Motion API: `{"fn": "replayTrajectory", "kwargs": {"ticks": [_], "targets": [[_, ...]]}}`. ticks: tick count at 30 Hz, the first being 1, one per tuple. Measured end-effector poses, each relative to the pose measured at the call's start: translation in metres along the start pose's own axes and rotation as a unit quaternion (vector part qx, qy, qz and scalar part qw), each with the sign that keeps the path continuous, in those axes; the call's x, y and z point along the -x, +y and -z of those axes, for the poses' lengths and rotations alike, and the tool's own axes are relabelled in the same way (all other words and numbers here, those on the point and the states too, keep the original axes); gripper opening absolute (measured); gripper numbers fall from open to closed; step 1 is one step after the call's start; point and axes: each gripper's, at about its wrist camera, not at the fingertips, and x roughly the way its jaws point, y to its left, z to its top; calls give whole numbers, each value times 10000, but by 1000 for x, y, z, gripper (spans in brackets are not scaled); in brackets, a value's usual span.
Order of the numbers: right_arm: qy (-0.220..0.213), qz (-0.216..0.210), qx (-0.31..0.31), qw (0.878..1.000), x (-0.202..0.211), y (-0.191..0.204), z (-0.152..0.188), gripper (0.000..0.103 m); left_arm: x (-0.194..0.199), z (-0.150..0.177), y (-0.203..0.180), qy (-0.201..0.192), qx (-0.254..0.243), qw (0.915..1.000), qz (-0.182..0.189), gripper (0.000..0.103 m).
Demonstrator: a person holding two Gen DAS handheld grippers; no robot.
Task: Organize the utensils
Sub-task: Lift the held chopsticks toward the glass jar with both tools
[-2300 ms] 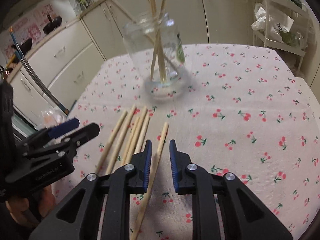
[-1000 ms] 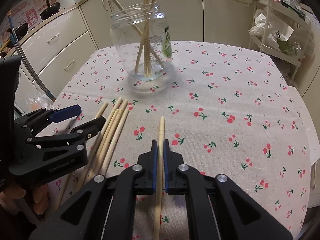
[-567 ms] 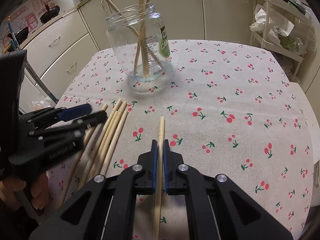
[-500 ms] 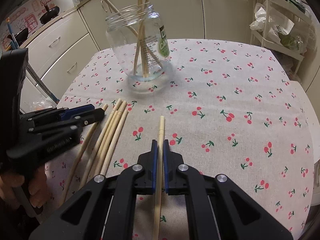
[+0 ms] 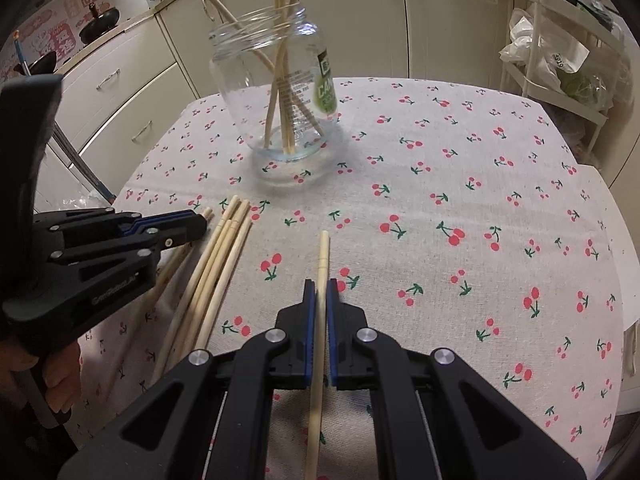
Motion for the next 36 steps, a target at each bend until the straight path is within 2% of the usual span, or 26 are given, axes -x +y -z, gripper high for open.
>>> {"fn": "replayTrajectory", "kwargs": {"ticks": [4,7,10,14,18,20,23,25,29,34,36], "targets": [[6,-125,-162,9998,1,-5,1,6,31,-6,11,-459,303,9983,213,5],[6,-186,-246,9995,1,-7,1,6,68,-17,23,-1254,611,9889,508,5],[-3,-223,-309,9993,1,-9,1,6,105,-32,34,-2219,1009,9681,585,5],[-27,-293,-397,9988,1,-12,1,6,135,-54,38,-3178,1331,9376,463,5],[-59,-326,-439,9985,0,-12,1,6,150,-77,35,-3830,1558,9098,367,5],[-70,-331,-443,9984,1,-11,2,6,155,-91,33,-4165,1687,8929,275,5],[-71,-346,-448,9984,1,-12,2,6,157,-111,31,-4488,1771,8758,150,5],[-64,-363,-460,9983,1,-12,2,6,156,-122,30,-4625,1781,8685,83,5],[-43,-433,-535,9976,1,-14,1,6,145,-141,23,-4766,1761,8613,18,5],[-48,-453,-564,9974,1,-15,1,6,132,-156,11,-5030,1613,8485,-305,5],[-53,-442,-544,9975,0,-15,2,6,127,-158,6,-5083,1559,8460,-411,5]]}}
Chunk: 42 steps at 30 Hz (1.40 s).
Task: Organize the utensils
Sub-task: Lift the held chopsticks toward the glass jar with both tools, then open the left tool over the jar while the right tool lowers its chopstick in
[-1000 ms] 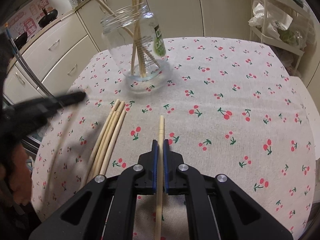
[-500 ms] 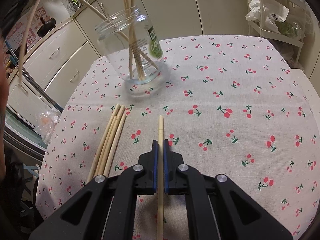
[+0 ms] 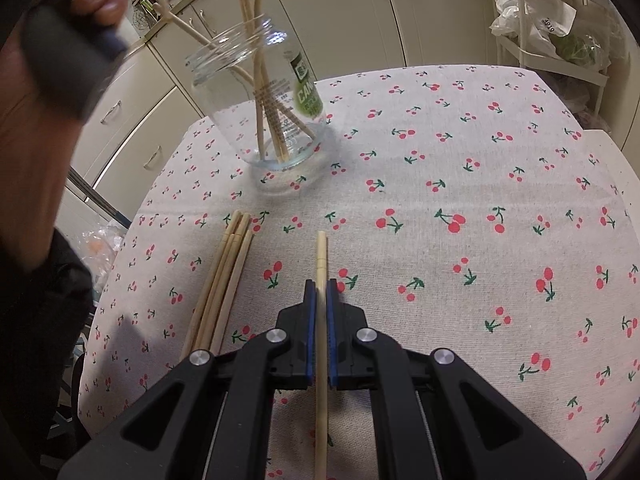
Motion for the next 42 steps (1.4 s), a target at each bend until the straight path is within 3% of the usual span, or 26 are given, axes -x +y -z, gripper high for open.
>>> {"fn": "replayTrajectory", "kwargs": {"ticks": [8,18,29,31,33,35,37,42], "targets": [[37,54,115,9999,-2,2,0,6,-14,33,-1,206,-273,9994,-56,5],[43,40,113,9999,-2,2,0,6,-2,66,-3,527,-632,9966,66,5],[16,-15,90,10000,-2,1,1,6,17,84,1,1217,-1097,9862,219,7],[22,-96,-7,10000,-1,-2,0,6,24,81,5,1267,-1100,9856,221,13],[35,-218,-164,9996,-1,-7,0,6,35,77,10,1270,-1096,9856,194,36],[22,-374,-342,9987,0,-12,0,6,47,71,16,1211,-1083,9866,130,49],[-91,-544,-493,9973,5,-16,-2,6,62,65,26,1154,-1009,9882,66,53],[-1033,-1175,-665,9855,48,-12,-14,6,101,69,69,1193,-551,9905,-397,73]]}}
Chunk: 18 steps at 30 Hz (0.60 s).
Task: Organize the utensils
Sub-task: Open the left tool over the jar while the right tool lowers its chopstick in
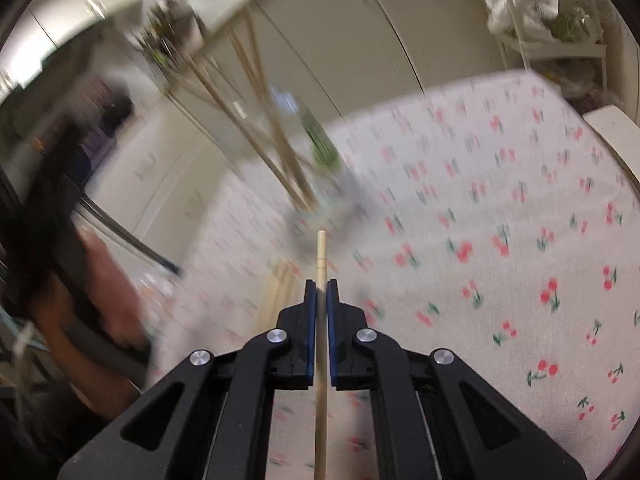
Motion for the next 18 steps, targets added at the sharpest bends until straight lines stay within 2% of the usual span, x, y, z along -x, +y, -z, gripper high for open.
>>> {"fn": "replayTrajectory", "kwargs": {"ticks": [6,11,16,18], "targets": [[-1312,-414,15,9905,38,33,-38,6,3,43,48,550,734,9949,-429,74],[-2198,-360,215,9746,40,64,-84,6,5,57,59,519,896,9933,-520,74],[-2696,-188,346,9622,17,78,-123,6,-1,66,60,666,903,9927,-442,75],[-2885,-68,378,9567,5,81,-138,6,0,65,59,586,904,9933,-415,75]]}}
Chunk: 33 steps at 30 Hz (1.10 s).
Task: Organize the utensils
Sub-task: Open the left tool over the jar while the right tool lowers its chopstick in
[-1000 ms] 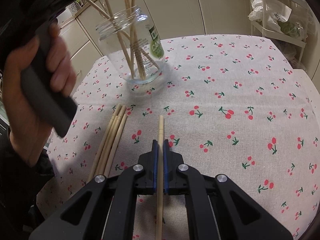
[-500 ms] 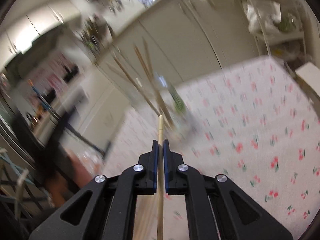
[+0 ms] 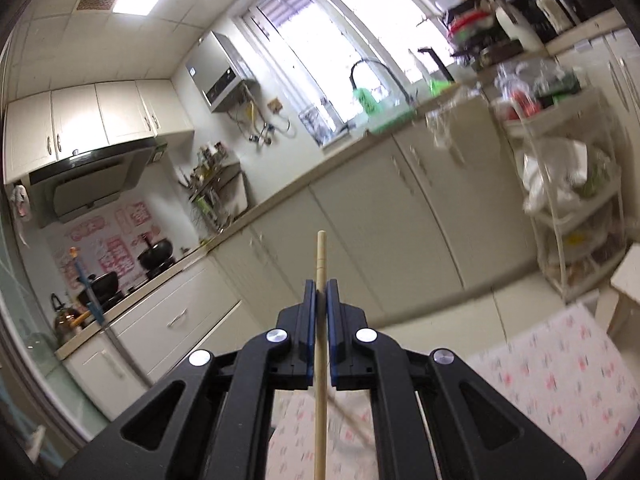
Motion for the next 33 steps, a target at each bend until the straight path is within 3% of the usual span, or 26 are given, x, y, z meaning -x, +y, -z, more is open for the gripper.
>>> {"fn": "replayTrajectory", "kwargs": {"ticks": [6,13,24,33], "targets": [[-409,350,-84,9985,-36,-13,-1,6,0,-1,-3,-1,-33,10000,77,76],[-459,704,339,9959,-59,-14,16,6,-3,-3,-3,34,86,9999,47,76],[-189,646,1118,9914,-41,5,51,6,-7,-3,-1,86,89,9999,0,78],[510,654,1560,9843,-15,7,72,7,-9,-1,-5,113,9,9999,-39,81]]}}
